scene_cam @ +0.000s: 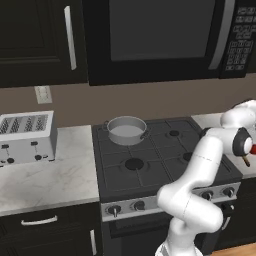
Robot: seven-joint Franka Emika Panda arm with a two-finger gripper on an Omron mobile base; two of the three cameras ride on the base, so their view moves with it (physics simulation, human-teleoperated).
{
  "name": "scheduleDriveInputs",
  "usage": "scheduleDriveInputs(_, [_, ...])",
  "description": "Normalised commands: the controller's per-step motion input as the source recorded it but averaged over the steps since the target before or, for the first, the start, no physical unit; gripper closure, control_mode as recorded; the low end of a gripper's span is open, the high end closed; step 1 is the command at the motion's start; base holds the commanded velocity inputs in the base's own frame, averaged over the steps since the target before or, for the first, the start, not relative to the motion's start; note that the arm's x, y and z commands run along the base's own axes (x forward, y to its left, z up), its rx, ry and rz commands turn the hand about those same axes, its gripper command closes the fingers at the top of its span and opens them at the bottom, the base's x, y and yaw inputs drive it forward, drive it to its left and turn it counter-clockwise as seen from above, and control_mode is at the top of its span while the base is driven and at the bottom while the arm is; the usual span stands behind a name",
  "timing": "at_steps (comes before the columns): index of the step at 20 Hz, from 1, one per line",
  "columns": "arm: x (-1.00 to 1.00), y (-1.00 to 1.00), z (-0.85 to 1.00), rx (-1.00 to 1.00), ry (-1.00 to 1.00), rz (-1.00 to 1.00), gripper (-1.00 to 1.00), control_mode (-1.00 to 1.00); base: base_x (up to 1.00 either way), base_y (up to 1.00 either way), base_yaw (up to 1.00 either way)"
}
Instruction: Put the bell pepper and eggplant in the pot. Retrieve the spatula and lightly stir the vegetables in the pot.
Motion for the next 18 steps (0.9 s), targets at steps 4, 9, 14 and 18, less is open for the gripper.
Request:
scheduleDriveInputs(4, [-0.3,0.0,-0.22,-0.02,0.0,0.0,-1.0,-1.0,0.0,0.0,0.0])
scheduleDriveInputs(9, [-0.13,0.09,-0.41,-0.05,0.0,0.0,-1.0,-1.0,0.0,0.0,0.0])
scheduleDriveInputs(14, [0.0,0.21,-0.23,-0.03,0.0,0.0,-1.0,-1.0,0.0,0.0,0.0])
scheduleDriveInputs(18, [0.0,0.07,-0.05,0.0,0.0,0.0,-1.0,-1.0,0.0,0.0,0.0])
